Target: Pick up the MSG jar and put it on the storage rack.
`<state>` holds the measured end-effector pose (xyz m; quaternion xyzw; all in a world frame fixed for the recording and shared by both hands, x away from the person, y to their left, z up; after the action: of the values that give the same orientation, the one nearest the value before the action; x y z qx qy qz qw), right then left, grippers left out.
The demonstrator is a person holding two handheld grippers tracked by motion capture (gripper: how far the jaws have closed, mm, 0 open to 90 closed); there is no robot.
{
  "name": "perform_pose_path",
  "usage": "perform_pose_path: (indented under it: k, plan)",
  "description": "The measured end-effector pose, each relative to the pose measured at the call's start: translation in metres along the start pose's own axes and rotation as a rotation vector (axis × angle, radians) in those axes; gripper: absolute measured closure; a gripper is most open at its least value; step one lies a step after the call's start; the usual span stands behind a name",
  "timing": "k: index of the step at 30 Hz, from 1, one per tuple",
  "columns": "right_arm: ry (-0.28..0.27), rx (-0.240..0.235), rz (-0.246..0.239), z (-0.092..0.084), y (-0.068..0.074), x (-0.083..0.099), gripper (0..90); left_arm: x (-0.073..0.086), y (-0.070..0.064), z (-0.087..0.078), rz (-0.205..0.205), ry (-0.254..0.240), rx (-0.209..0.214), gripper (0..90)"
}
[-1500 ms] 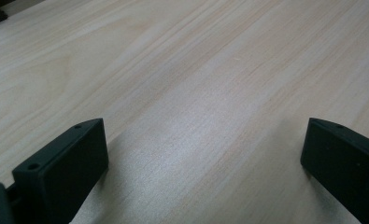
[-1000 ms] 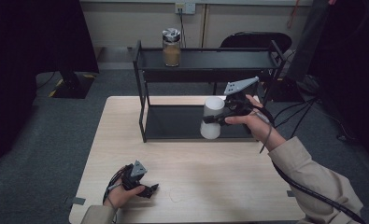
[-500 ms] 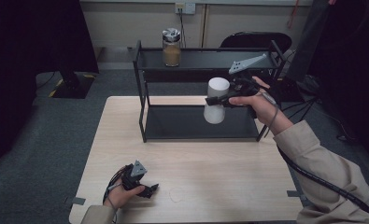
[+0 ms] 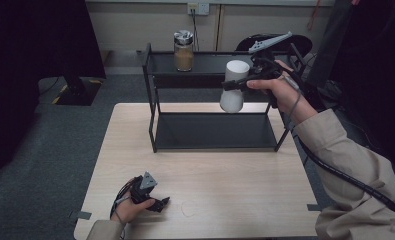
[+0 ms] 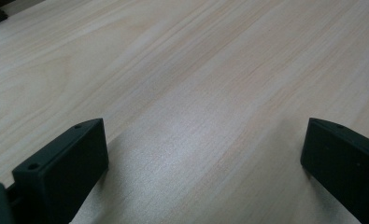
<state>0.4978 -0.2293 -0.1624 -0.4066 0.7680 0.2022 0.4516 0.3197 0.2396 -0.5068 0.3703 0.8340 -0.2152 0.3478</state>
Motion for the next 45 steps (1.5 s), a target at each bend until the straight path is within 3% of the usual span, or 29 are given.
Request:
perform_pose_path:
  k: [17,22,32,37,42,45]
  plan:
    - [-0.005,0.114,0.017,-0.009,-0.022,-0.051,34.8,0.0,0.0,0.0,-0.001,-0.001,0.0,0.0]
    - [0.013,0.162,0.011,0.0,-0.026,-0.063,34.8,0.0,0.0,0.0,-0.001,0.0,0.0,0.0]
    - [0.022,0.21,0.03,0.024,-0.037,-0.079,34.8,0.0,0.0,0.0,-0.001,-0.001,0.001,0.0]
    - [0.006,0.218,0.052,0.034,-0.045,-0.083,34.8,0.0,0.0,0.0,-0.001,-0.001,0.001,0.0]
    - [0.019,0.264,0.048,0.047,-0.05,-0.085,34.8,0.0,0.0,0.0,-0.001,-0.001,0.001,0.0]
    - [0.027,0.267,0.061,0.053,-0.055,-0.084,34.8,0.0,0.0,0.0,-0.001,-0.001,0.0,0.0]
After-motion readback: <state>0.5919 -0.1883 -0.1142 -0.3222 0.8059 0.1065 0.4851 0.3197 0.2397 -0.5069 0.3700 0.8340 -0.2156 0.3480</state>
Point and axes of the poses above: each handheld gripper's, and its own axes: z roughly forward along the jaws, x roughly out of its underside, y roughly to its left, the point moved 6 cm from there along z, roughly forward along the jaws, and after that the axes turned 10 degrees about x, right-handed, at the moved point
